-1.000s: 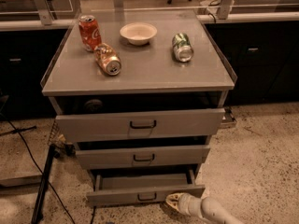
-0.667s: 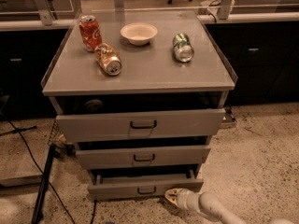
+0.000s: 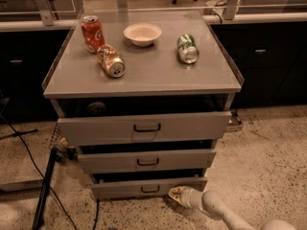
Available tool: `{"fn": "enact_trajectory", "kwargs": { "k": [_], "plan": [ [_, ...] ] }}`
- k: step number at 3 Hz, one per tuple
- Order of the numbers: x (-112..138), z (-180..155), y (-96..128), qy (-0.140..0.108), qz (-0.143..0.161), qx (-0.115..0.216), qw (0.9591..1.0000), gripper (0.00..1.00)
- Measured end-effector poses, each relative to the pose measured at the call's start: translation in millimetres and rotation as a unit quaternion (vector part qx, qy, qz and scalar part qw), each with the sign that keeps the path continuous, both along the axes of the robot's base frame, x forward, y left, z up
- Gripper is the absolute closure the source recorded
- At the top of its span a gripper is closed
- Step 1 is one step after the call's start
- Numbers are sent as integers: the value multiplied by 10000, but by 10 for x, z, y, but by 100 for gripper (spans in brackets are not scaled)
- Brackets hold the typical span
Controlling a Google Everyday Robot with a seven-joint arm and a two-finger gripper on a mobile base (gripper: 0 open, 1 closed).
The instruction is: Close bottom drawer
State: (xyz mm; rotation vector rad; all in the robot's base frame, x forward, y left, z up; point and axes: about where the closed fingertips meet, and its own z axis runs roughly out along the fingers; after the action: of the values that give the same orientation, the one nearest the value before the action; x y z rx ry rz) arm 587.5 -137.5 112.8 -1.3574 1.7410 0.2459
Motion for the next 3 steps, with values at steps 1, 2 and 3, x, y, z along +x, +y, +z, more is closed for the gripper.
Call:
{"fn": "enact_trajectory", "kwargs": {
  "k": [1,2,3],
  "plan": [
    [21,6,-1,-24,-9,-3,10000,100],
    [130,8,-12,-71,-38,-21,10000,100],
    [154,3,-19,-81,-49,-31,10000,100]
  ]
}}
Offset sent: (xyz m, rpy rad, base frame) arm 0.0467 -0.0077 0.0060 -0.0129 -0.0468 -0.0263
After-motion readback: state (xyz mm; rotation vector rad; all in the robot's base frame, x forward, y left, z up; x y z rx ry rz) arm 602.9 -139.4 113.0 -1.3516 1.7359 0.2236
